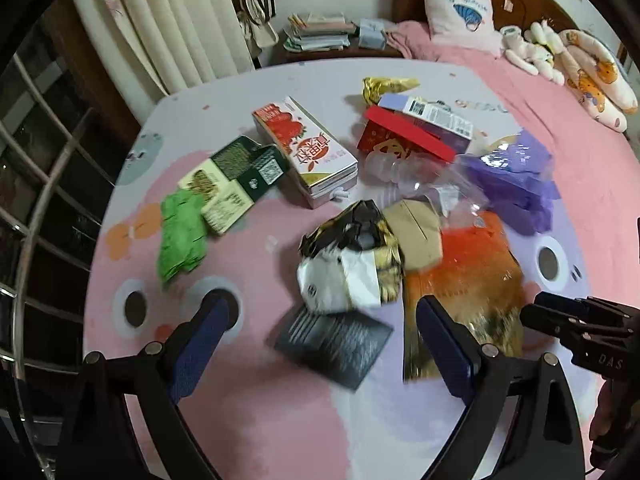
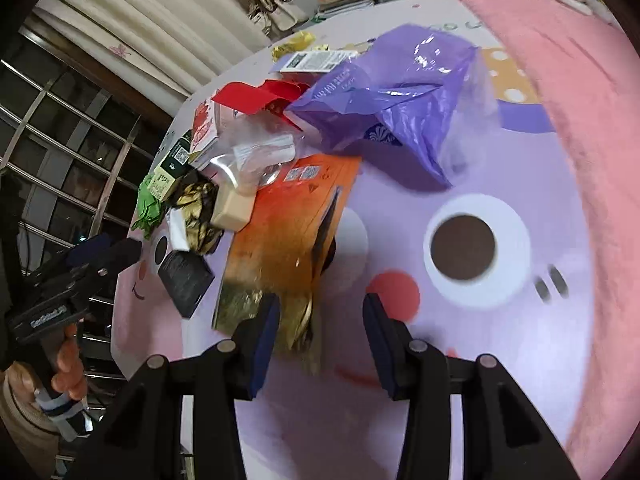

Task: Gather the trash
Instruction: 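Grasp the black-and-gold wrapper with the left tool while the right tool grasps the orange foil bag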

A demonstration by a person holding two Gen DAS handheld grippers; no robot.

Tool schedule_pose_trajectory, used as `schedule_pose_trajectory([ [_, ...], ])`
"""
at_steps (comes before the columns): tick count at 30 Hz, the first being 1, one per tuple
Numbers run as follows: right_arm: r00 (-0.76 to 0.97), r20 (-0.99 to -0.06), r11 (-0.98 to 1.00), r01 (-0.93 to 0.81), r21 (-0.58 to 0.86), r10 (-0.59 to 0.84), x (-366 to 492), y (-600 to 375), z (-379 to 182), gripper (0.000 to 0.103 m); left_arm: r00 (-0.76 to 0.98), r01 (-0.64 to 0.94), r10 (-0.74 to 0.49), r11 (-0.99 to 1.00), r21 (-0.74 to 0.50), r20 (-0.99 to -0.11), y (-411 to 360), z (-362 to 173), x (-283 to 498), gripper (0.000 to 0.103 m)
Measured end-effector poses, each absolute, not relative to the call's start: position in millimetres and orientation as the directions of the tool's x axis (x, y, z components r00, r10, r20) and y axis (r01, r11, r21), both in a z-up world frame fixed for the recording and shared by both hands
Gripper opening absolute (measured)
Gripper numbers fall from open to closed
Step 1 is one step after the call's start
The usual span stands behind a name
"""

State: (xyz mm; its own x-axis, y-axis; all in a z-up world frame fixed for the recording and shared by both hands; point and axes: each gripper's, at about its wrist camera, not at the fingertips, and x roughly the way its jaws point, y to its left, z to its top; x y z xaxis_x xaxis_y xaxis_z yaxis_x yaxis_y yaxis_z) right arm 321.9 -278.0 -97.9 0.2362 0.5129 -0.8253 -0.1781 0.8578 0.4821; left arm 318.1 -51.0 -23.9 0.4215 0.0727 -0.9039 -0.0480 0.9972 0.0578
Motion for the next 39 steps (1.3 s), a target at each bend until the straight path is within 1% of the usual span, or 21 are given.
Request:
schedule_pose_trajectory([
  [7,0.210,-0.791,0.815,-0.237,0.529,0.575,343.1,-268.5,-107.0,0.043,0.337,-0.035,0.066,0.998,0.058,-0.939,-58.6,-61.1,357.3,0.094],
  [9,0.204,-0.784,0.805,-0.255,0.535,0.586,345.8,-264.0,-107.6,0.043,0.313,-0.027,0.059,0.998,0.053,-0.948,-59.8,-69.6,363.7,0.087],
  [12,0.186,-0.776,0.790,-0.280,0.546,0.602,350.5,-255.2,-108.3,0.043,0.289,-0.034,0.002,0.999,-0.008,-0.957,-58.3,-78.7,369.6,0.076],
  [19,0.169,-0.763,0.769,-0.302,0.563,0.624,358.9,-239.5,-108.1,0.042,0.278,-0.029,-0.003,1.000,-0.011,-0.960,-65.6,-89.6,367.4,0.068],
  [21,0.161,-0.755,0.757,-0.325,0.567,0.635,359.4,-234.6,-104.8,0.021,0.279,-0.032,-0.005,0.999,-0.014,-0.960,-68.0,-89.9,363.8,0.065],
  [24,0.160,-0.743,0.739,-0.363,0.568,0.650,359.2,-225.5,-97.0,0.009,0.279,-0.043,-0.006,0.999,-0.018,-0.960,-70.3,-88.9,357.4,0.063],
  [29,0.179,-0.727,0.717,-0.428,0.549,0.663,350.6,-217.2,-75.1,0.003,0.301,-0.065,-0.019,0.997,-0.040,-0.954,-69.8,-81.0,340.5,0.062],
  [39,0.238,-0.702,0.713,-0.466,0.524,0.671,323.9,-222.0,-31.0,0.001,0.402,-0.084,-0.045,0.993,-0.085,-0.915,-59.5,-24.9,305.8,0.061],
])
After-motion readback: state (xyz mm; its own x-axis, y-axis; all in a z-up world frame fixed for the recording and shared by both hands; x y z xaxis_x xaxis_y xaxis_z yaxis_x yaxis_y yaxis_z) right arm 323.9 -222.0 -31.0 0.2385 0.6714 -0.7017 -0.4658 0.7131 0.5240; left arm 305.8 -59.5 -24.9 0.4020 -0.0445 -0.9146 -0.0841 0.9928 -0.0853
